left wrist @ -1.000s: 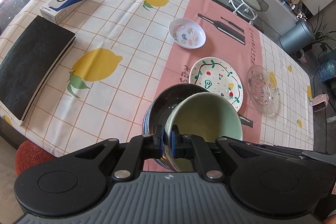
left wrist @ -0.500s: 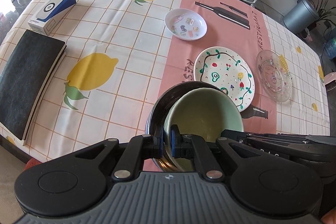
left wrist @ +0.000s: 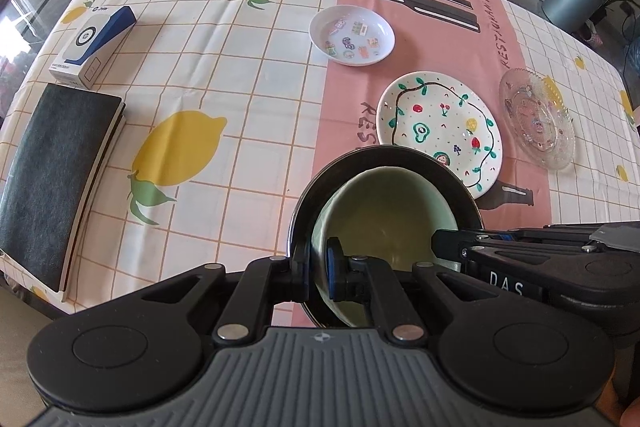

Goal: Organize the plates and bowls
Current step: 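Hold the green bowl seated inside the steel bowl with the left gripper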

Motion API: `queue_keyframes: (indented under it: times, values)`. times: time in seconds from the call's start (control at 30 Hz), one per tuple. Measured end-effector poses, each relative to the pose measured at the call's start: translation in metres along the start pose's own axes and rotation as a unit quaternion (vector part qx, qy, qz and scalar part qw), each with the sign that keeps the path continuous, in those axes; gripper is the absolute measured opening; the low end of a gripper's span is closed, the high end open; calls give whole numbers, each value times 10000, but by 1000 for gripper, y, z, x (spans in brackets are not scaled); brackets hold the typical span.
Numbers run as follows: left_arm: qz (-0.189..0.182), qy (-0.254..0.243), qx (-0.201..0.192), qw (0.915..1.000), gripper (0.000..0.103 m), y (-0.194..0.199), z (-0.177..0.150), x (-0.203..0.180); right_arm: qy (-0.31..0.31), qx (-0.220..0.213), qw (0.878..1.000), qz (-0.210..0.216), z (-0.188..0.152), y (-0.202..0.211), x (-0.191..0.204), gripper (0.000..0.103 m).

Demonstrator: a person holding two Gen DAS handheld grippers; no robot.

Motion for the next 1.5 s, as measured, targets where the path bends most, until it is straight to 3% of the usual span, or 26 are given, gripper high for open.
queue_keyframes:
  times: [0.2, 0.43, 0.77, 0.93, 1.13, 1.5]
  values:
    - [-35, -8, 71, 10000, 9, 0, 2, 0, 73, -28, 9999, -92, 0, -1, 1, 5]
    - [-463, 416, 285, 9977, 11, 3, 1, 9, 39, -102, 9996, -258, 2, -4, 4, 6]
    - [-391, 270, -110, 9988, 12, 24, 5, 7, 71, 12, 9999, -139, 2, -5, 6, 8]
    - [-360, 145, -173, 9991, 12, 24, 4, 4, 144, -33, 9996, -246, 2, 2, 8, 11]
    - [-347, 117, -190, 9991, 11, 23, 1, 4, 183, -155, 9994, -253, 0, 11, 9, 1]
    - [-302, 234, -186, 9991, 11, 26, 0, 12, 429, -351, 9971, -519, -1, 16, 13, 3]
Point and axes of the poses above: each gripper's, at about its wrist camera, not at the fingertips, and y roughly against the way its jaws point, x to its left, z to its top, the point moved 8 cm from there along -y, roughly the way its jaws point, and after that the axes turned 9 degrees about x, right-handed, at the moved point
